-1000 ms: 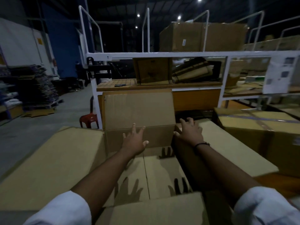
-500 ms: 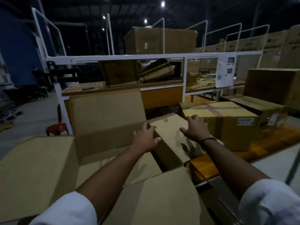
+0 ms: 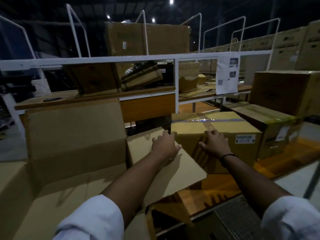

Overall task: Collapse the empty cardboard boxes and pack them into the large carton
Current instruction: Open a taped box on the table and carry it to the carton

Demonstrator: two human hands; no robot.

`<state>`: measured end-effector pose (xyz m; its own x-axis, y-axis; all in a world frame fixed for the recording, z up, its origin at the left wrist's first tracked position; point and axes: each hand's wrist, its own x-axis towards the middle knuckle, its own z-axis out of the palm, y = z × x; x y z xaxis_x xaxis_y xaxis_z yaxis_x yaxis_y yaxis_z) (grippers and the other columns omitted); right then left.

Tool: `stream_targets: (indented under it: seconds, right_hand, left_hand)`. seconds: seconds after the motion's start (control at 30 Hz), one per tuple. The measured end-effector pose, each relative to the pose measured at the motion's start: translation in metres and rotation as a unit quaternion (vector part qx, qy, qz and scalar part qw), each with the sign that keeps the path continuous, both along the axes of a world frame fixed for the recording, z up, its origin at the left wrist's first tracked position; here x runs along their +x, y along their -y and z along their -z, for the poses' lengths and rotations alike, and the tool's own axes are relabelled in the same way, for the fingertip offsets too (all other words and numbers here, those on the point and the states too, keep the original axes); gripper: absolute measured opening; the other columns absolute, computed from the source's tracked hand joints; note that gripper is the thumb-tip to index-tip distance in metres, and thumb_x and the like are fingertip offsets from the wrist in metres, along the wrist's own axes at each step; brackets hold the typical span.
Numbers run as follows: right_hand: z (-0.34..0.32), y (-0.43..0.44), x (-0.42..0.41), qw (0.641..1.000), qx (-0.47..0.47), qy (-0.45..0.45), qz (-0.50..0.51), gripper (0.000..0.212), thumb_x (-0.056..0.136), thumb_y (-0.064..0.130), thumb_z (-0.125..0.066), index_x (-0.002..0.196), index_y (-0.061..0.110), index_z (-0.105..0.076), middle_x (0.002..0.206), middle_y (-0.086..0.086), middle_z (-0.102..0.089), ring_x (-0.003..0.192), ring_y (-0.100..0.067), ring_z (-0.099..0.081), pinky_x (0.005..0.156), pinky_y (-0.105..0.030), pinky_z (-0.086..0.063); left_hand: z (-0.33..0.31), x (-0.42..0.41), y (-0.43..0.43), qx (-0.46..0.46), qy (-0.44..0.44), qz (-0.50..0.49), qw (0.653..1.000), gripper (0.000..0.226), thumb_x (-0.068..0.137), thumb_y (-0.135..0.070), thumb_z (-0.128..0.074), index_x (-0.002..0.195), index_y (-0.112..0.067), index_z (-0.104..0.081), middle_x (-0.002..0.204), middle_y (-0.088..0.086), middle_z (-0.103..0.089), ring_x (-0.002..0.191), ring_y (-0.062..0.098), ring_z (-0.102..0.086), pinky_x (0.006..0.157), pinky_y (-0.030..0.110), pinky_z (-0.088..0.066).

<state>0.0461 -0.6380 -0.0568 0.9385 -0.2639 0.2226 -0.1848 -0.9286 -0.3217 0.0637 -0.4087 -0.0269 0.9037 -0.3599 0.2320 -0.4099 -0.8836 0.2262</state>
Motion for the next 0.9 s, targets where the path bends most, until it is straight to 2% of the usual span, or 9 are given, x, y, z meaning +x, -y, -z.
stream_targets:
  seconds: [0.13,0.23,0.33,0.4,0.5,0.67,0.9]
  right_hand:
    - [0.015,0.049,0.023,0.998,-0.058,0.022,0.010,0.069,0.093,0.056,-0.059,0.151,0.029,-0.036,0.156,-0.012,-0.035,0.145,-0.038,-0.027,0.117,-0.066,-0.020]
    - [0.022,0.086,0.039,0.995,-0.089,0.037,-0.004,0.064,0.093,0.062,-0.054,0.149,0.035,-0.039,0.158,-0.006,-0.035,0.148,-0.038,-0.021,0.117,-0.068,-0.011]
    - [0.033,0.115,0.049,0.990,-0.129,0.052,-0.026,0.067,0.092,0.066,-0.051,0.151,0.039,-0.034,0.157,-0.005,-0.036,0.147,-0.036,-0.025,0.116,-0.070,-0.011]
    - [0.046,0.124,0.053,0.987,-0.141,0.066,-0.045,0.074,0.089,0.070,-0.051,0.153,0.039,-0.030,0.159,-0.006,-0.033,0.149,-0.036,-0.022,0.117,-0.069,-0.004]
    - [0.054,0.129,0.059,0.986,-0.145,0.068,-0.051,0.083,0.085,0.076,-0.050,0.156,0.040,-0.024,0.161,-0.007,-0.027,0.151,-0.038,-0.016,0.117,-0.067,0.005]
    - [0.058,0.139,0.063,0.985,-0.144,0.076,-0.061,0.090,0.081,0.079,-0.053,0.156,0.040,-0.021,0.162,-0.006,-0.023,0.152,-0.037,-0.010,0.117,-0.065,0.012]
    - [0.064,0.155,0.067,0.981,-0.141,0.102,-0.081,0.089,0.081,0.079,-0.053,0.156,0.043,-0.021,0.161,-0.003,-0.023,0.152,-0.033,-0.011,0.119,-0.062,0.012]
  left_hand:
    - [0.006,0.029,0.039,-0.020,0.001,-0.038,0.999,0.070,0.097,-0.051,-0.060,0.159,-0.039,-0.028,0.169,0.010,-0.019,0.148,0.036,-0.032,0.115,0.054,-0.033]
    - [0.018,0.054,0.064,-0.038,-0.030,-0.073,0.996,0.077,0.097,-0.051,-0.061,0.161,-0.042,-0.019,0.171,0.012,-0.010,0.150,0.040,-0.026,0.116,0.055,-0.032]
    - [0.038,0.067,0.084,-0.041,-0.060,-0.091,0.993,0.082,0.097,-0.052,-0.061,0.161,-0.043,-0.012,0.169,0.017,-0.007,0.149,0.042,-0.027,0.115,0.054,-0.036]
    - [0.052,0.066,0.092,-0.058,-0.063,-0.110,0.990,0.084,0.097,-0.048,-0.064,0.160,-0.046,-0.009,0.168,0.018,-0.006,0.145,0.041,-0.034,0.111,0.052,-0.043]
    - [0.064,0.067,0.097,-0.103,-0.046,-0.129,0.985,0.085,0.094,-0.046,-0.067,0.157,-0.049,-0.010,0.161,0.017,-0.018,0.135,0.039,-0.045,0.101,0.049,-0.052]
    - [0.083,0.069,0.101,-0.168,-0.031,-0.110,0.979,0.092,0.087,-0.049,-0.075,0.152,-0.057,-0.010,0.160,0.016,-0.016,0.131,0.043,-0.050,0.095,0.053,-0.056]
    - [0.098,0.069,0.119,-0.216,-0.037,-0.113,0.969,0.102,0.079,-0.053,-0.081,0.152,-0.055,-0.009,0.163,0.022,-0.008,0.139,0.053,-0.039,0.098,0.059,-0.053]
